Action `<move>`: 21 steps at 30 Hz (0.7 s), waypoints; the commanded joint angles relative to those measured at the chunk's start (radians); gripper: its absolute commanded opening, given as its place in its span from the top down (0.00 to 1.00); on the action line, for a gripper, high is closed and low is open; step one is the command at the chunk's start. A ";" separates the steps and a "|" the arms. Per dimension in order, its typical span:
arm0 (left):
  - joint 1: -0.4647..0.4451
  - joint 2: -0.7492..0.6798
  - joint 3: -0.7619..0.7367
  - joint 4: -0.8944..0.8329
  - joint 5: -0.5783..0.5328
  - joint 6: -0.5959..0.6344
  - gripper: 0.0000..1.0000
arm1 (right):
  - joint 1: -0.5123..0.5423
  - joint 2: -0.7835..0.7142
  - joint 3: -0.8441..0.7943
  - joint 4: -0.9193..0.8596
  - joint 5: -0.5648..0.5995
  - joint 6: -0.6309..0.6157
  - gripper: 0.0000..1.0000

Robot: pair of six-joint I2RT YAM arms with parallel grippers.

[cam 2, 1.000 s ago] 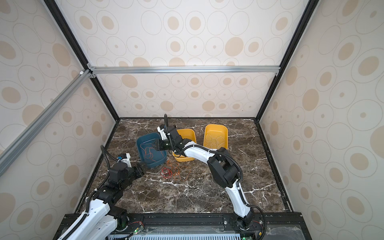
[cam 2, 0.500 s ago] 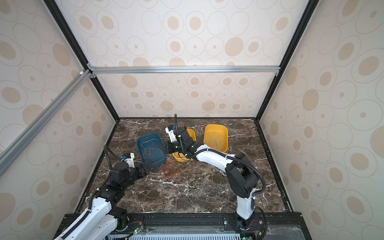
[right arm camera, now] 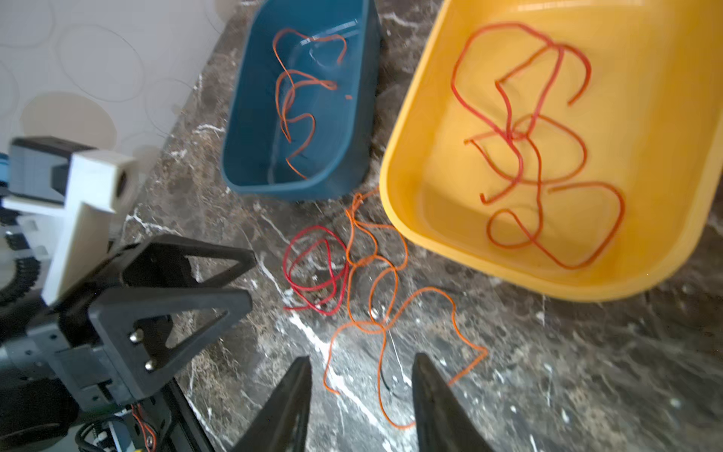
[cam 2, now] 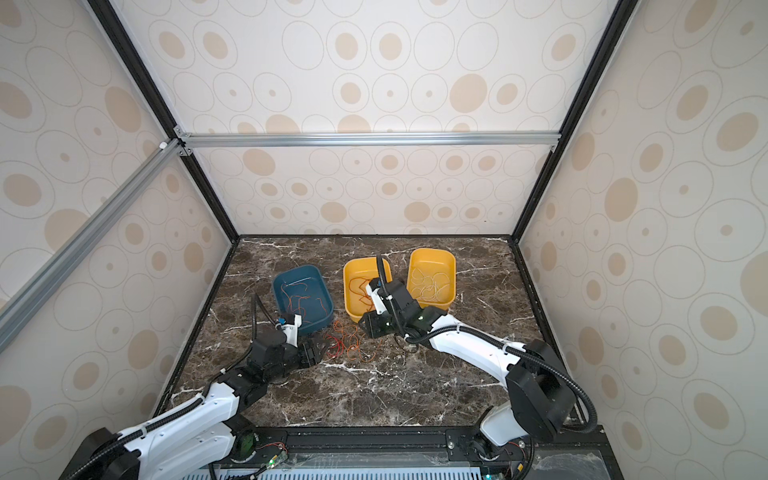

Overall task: Untangle the cables
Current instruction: 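Move the right gripper back down to the remaining red-orange tangle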

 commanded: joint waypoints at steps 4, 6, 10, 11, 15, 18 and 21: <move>-0.059 0.117 0.030 0.115 -0.057 -0.011 0.36 | 0.013 0.014 -0.070 0.047 -0.033 0.029 0.53; -0.064 0.148 0.030 0.136 -0.061 -0.014 0.39 | 0.027 0.046 -0.068 0.078 -0.042 0.039 0.53; -0.074 0.194 0.033 0.156 -0.077 -0.018 0.50 | 0.051 0.131 -0.053 0.141 -0.077 0.050 0.53; -0.076 0.197 0.033 0.160 -0.079 -0.019 0.52 | 0.056 0.155 -0.048 0.155 -0.087 0.051 0.53; -0.079 0.203 0.035 0.156 -0.100 -0.019 0.68 | 0.073 0.229 -0.004 0.174 -0.079 0.055 0.53; -0.079 0.204 0.036 0.145 -0.114 -0.010 0.75 | 0.084 0.274 0.021 0.187 -0.073 0.056 0.53; -0.079 0.206 0.039 0.137 -0.118 -0.006 0.79 | 0.090 0.320 0.047 0.183 -0.053 0.054 0.53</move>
